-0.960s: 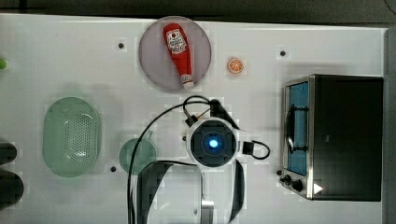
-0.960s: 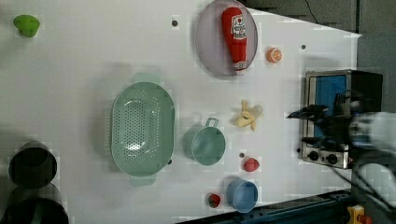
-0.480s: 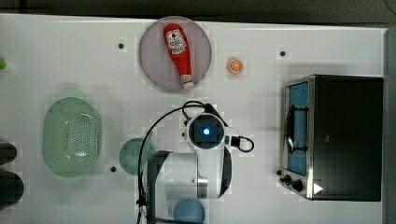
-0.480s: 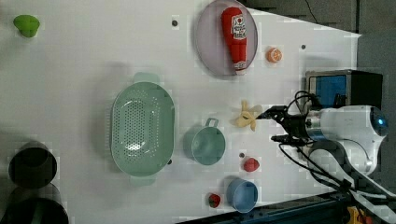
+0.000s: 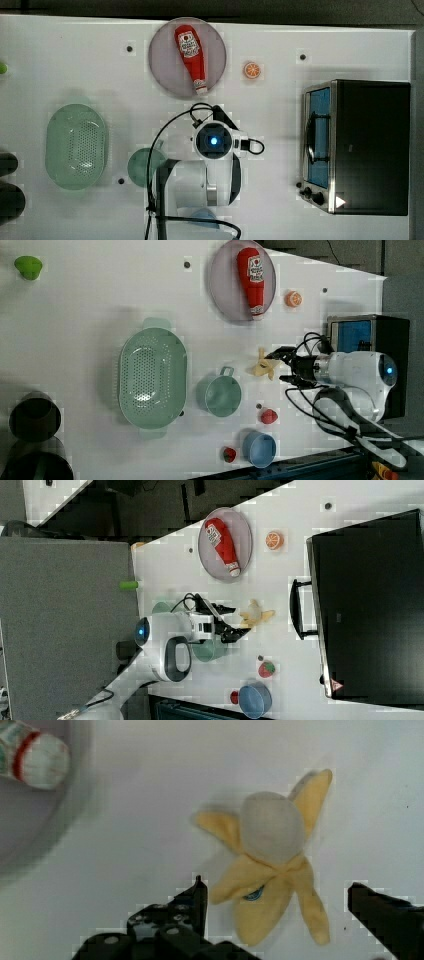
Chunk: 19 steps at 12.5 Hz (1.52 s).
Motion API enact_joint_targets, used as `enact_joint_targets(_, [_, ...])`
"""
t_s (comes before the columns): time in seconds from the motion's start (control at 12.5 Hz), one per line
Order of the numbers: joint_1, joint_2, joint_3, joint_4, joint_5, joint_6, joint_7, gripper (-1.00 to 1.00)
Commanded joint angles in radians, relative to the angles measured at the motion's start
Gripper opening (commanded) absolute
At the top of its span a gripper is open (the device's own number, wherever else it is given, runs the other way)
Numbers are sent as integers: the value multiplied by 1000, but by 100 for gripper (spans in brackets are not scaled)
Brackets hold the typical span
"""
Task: Pick banana from table and place on oven.
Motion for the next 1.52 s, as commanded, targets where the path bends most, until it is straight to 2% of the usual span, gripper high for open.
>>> enact_joint_targets(0.08, [-1,84,-7,-13,20,83,39,100])
enact_joint_targets(0.16, [0,96,-4,-13,20,102,39,100])
enact_joint_targets(0.4, [-1,98,-3,-8,20,111,40,18])
enact_joint_targets(0.64, [-1,98,1,-5,20,112,40,-45])
enact_joint_targets(0.88, [-1,62,6,21,20,111,41,-45])
enact_joint_targets(1.04, [-4,-29,3,63,21,65,43,-45])
enact_joint_targets(1.2, [-7,-148,1,129,21,-117,43,-46])
enact_joint_targets(1.52, [-11,-359,-33,324,21,-594,43,-45])
